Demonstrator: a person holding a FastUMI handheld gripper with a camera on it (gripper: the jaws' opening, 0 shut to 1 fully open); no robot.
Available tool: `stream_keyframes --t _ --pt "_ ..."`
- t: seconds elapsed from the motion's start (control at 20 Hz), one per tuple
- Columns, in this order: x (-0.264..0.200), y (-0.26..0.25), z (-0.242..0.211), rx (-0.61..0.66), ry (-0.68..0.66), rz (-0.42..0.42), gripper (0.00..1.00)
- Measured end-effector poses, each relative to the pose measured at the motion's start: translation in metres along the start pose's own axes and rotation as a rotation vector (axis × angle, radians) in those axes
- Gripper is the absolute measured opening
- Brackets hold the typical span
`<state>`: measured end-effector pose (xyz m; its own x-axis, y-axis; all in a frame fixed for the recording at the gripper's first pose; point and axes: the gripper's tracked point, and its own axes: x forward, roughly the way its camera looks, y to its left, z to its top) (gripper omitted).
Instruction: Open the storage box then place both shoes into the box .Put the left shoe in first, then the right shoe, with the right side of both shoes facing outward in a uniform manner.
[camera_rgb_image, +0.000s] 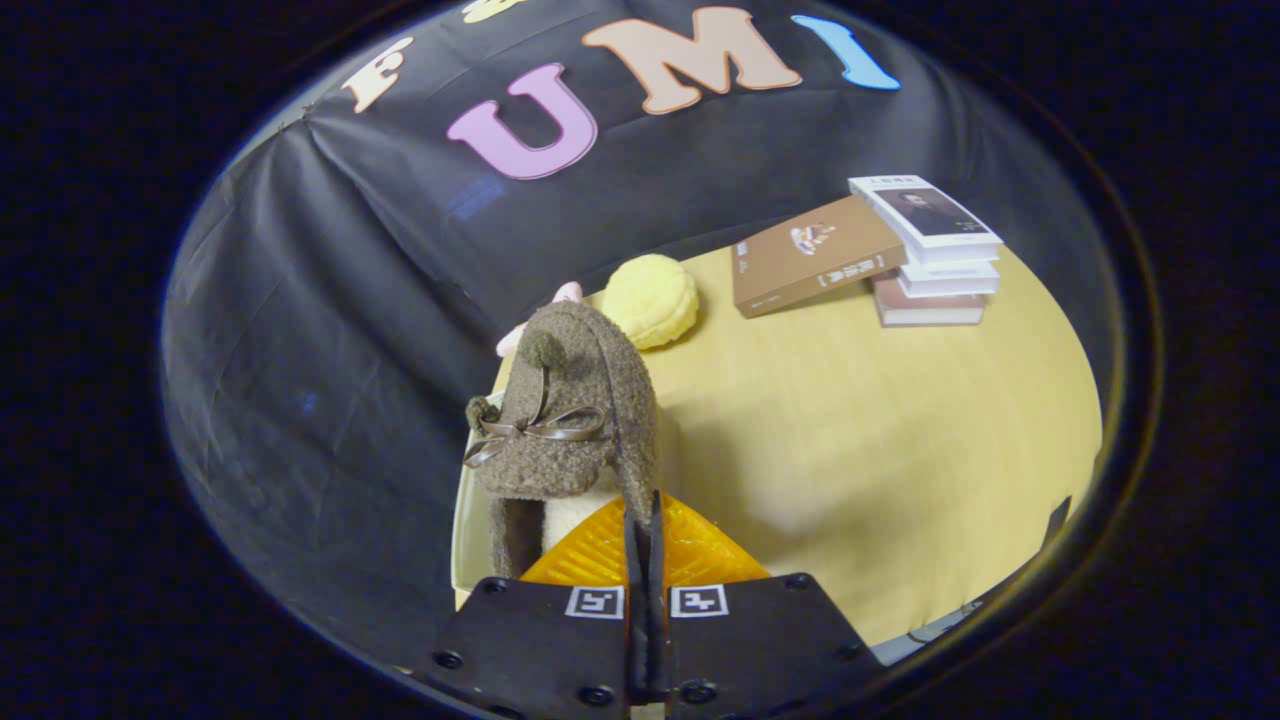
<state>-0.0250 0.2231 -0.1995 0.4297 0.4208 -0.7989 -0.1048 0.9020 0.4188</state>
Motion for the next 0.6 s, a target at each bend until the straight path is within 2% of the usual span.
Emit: stream_keyframes --t 0.2,0.45,0.6 --pt "0.026 0.032 -0.011 -0.037 0.018 -0.033 0.04" --pt "0.065 0.026 -0.039 -0.084 0.050 -0.196 0.04" --pt "0.078 0.027 -0.048 -0.097 0.039 -0.254 0.04"
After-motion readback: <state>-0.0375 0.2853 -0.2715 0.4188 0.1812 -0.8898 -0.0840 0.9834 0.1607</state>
